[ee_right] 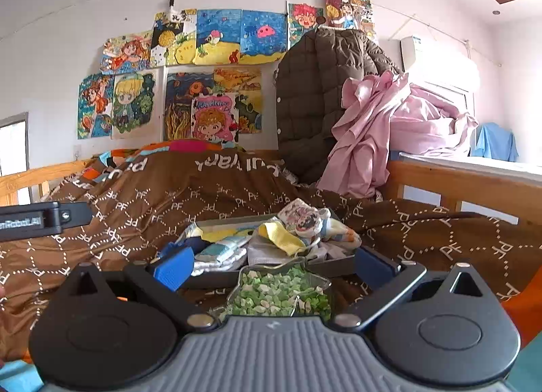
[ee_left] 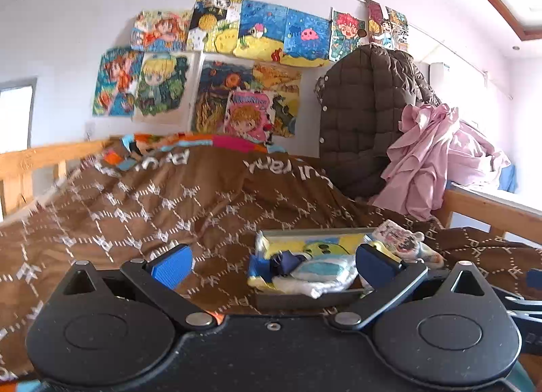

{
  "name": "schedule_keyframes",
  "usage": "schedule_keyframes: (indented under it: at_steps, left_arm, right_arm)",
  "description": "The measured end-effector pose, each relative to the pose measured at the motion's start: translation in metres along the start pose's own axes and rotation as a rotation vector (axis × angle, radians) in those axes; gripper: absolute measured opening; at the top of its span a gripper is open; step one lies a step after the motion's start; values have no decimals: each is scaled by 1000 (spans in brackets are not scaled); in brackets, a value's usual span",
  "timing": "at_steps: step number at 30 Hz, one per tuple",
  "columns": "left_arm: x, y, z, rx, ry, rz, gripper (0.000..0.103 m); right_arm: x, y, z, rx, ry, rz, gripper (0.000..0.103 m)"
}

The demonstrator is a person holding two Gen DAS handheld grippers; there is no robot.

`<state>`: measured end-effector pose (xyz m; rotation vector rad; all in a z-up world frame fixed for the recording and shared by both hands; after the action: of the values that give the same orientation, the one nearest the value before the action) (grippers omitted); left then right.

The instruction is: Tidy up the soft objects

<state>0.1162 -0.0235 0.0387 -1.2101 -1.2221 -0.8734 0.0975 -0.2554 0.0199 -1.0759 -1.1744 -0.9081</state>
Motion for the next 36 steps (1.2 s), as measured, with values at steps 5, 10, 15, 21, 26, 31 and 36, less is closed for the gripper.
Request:
schedule_keyframes:
  at_steps: [5,10,15,21,26,31,36]
  left_arm:
    - [-21,7,3,-10,-47,43,102]
    - [-36,10,-7,-39,26,51,102]
    - [-47,11,-9,-29,18,82,102]
    - [-52,14,-5,-13,22,102,102]
    - [-51,14,3,15,13,133,102]
    - [-53,8,12,65,-11,165,102]
    - [-61,-5,20,111,-76,163,102]
  right_arm:
    - [-8,8,-1,-9,-3,31,103]
    - [-11,14,-4,-8,17,44,103]
    - [-15,22,-7,-16,34,66,103]
    - [-19,28,-8,-35,33,91,103]
    - [-21,29,-9,-58,42,114,103]
    - [-22,30,-8,-54,63,177,103]
    - [-24,23,-5,-33,106,208,103]
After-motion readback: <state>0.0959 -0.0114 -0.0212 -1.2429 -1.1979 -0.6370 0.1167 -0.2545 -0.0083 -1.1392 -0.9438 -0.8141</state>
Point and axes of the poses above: each gripper's, at about its wrist camera, not at the fingertips, and y roughly the way its jaws point, z to its left, x to its top, the point moved 2 cm from there along y, roughly the way its jaws point, and after that the axes turned 15 degrees about x, right-handed, at the moved point
